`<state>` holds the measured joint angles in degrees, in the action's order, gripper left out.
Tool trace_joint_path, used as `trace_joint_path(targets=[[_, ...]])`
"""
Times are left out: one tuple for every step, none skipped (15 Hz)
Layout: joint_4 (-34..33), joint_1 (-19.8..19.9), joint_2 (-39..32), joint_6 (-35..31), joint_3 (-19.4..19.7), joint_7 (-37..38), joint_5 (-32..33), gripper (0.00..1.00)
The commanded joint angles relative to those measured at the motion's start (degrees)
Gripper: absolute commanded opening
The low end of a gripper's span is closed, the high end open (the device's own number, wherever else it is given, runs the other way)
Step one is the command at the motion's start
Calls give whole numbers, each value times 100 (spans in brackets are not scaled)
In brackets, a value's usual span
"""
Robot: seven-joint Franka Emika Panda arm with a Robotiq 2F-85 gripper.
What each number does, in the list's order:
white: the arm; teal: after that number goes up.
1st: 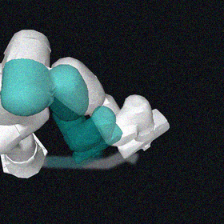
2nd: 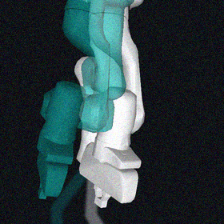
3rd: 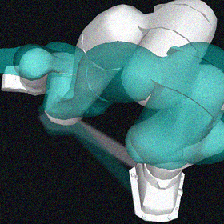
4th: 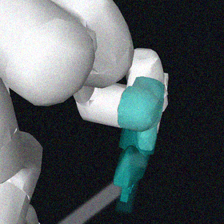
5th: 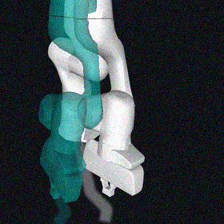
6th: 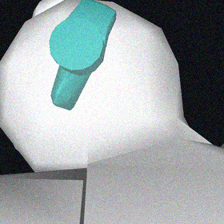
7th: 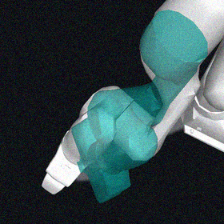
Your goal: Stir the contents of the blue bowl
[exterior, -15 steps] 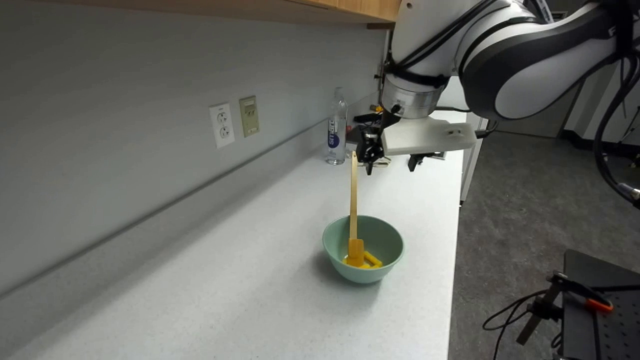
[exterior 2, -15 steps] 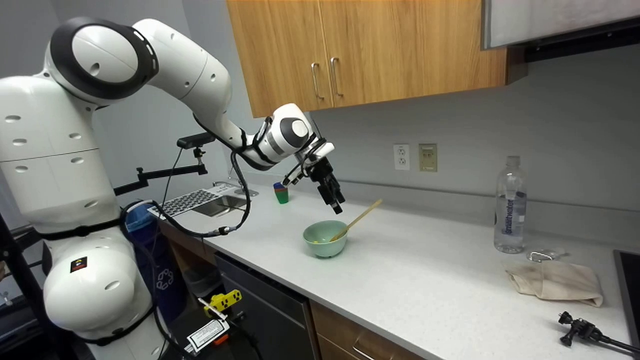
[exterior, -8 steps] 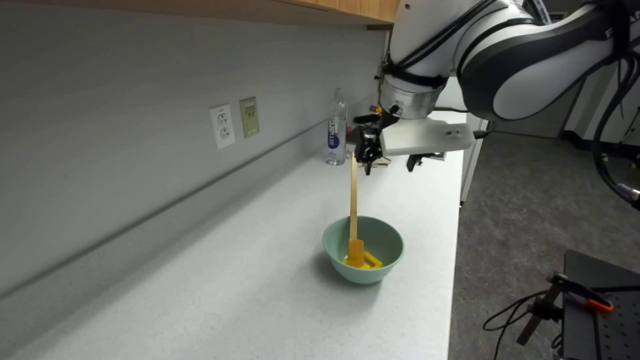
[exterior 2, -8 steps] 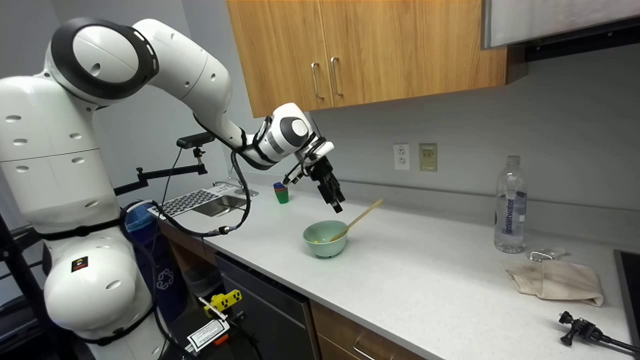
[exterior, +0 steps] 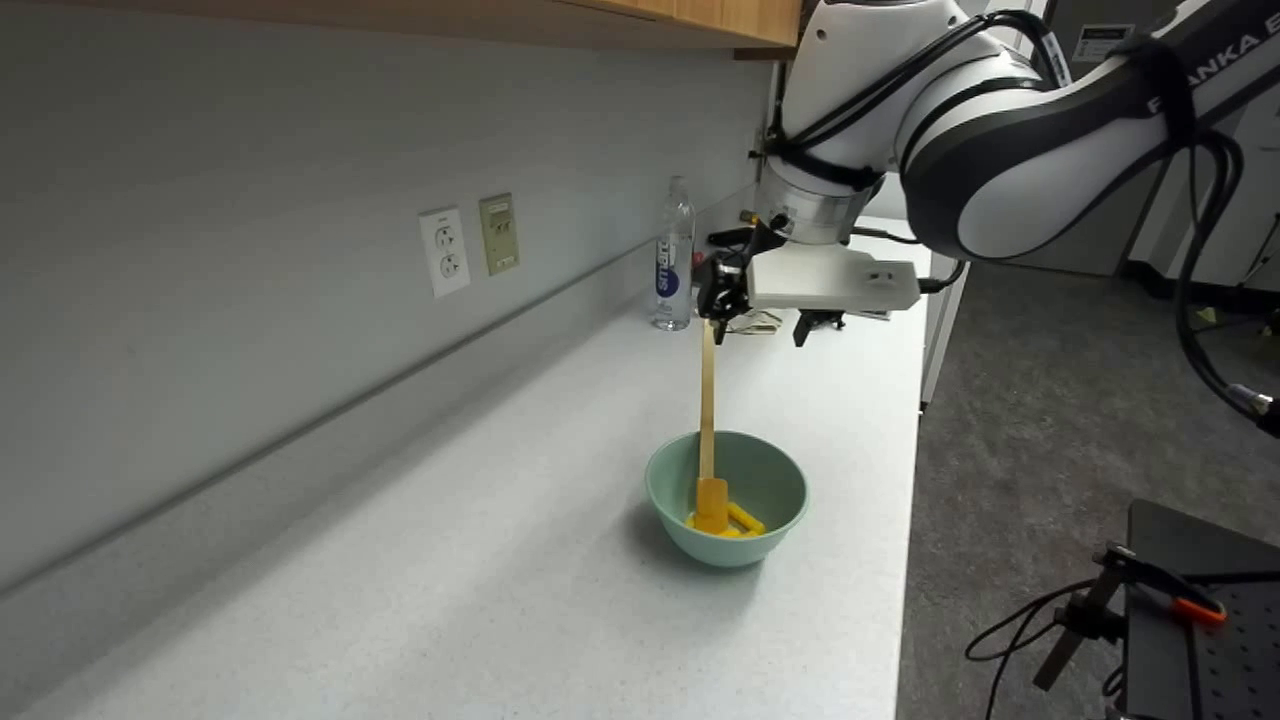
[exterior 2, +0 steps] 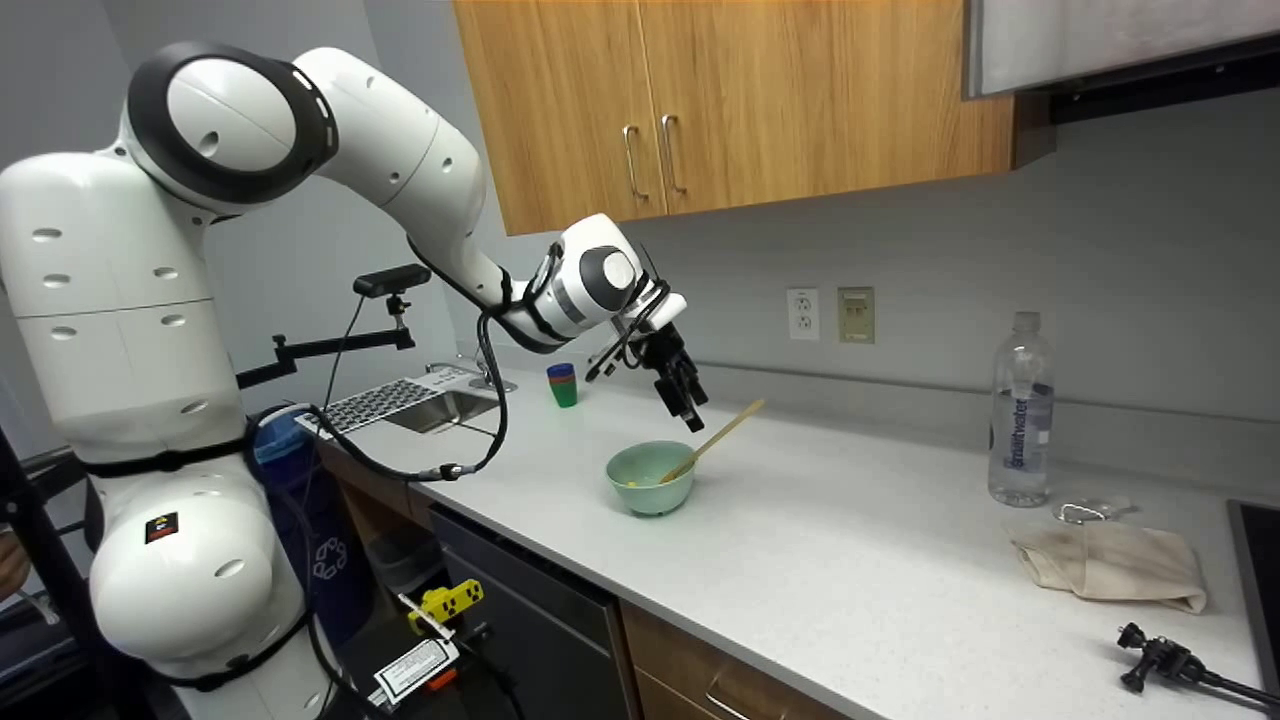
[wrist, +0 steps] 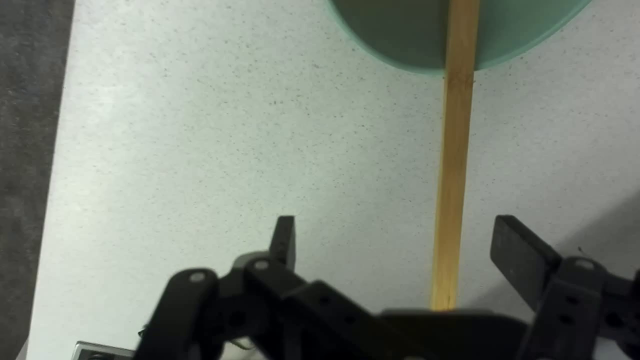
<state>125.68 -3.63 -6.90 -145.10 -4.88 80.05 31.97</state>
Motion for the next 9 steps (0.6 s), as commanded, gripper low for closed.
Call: trace_joint_path(targets=[[-162, -98, -277, -512, 261, 14, 1, 100], [-168, -120, -274, -559, 296, -32, -36, 100], [-25, -159, -152, -405, 317, -52, -60, 100], [-40, -164, -188, -467, 348, -48, -59, 100], [-62, -166, -211, -475, 358, -50, -61, 100], [-80, -169, -219, -475, 360, -50, -61, 100], [-89, -176, -220, -475, 359, -50, -61, 100], [-122, -191, -247, -485, 367, 9, -27, 100], [-181, -195, -307, -484, 373, 17, -55, 100]])
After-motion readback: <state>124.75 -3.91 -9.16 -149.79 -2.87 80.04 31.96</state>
